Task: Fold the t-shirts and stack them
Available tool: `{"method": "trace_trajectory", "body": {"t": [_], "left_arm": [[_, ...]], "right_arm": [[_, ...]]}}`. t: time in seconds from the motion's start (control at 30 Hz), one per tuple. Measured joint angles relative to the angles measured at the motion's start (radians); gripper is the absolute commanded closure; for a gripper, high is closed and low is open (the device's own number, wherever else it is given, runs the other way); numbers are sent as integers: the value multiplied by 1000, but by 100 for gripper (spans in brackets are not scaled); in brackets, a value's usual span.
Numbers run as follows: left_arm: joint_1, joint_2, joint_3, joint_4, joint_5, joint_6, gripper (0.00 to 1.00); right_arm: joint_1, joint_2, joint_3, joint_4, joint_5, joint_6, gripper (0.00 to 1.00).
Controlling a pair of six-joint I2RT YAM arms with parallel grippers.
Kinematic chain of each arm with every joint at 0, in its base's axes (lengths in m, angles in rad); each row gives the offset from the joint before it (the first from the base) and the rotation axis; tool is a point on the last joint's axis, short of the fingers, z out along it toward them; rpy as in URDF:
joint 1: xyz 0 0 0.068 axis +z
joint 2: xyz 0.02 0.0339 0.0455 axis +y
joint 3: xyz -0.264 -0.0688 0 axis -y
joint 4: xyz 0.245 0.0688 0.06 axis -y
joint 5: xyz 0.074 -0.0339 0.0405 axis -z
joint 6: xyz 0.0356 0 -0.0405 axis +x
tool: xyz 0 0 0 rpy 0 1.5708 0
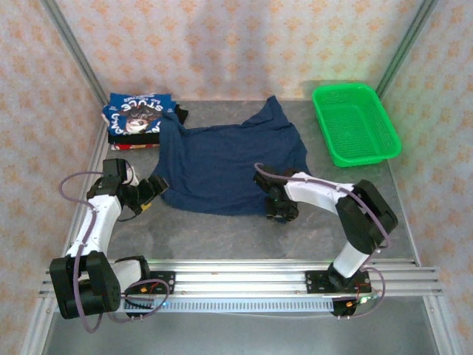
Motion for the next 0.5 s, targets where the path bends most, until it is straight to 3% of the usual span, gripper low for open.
{"method": "trace_trajectory", "body": {"t": [0.13, 0.3, 0.5], "left_arm": [[0, 0, 0, 0, 0, 0, 17], [0, 0, 0, 0, 0, 1, 17], [0, 0, 0, 0, -1, 1, 17]], "right_arm": [[0, 18, 0, 8, 0, -3, 99], [14, -19, 35, -23, -33, 12, 100], [75, -64, 182, -52, -171, 38, 100]]}}
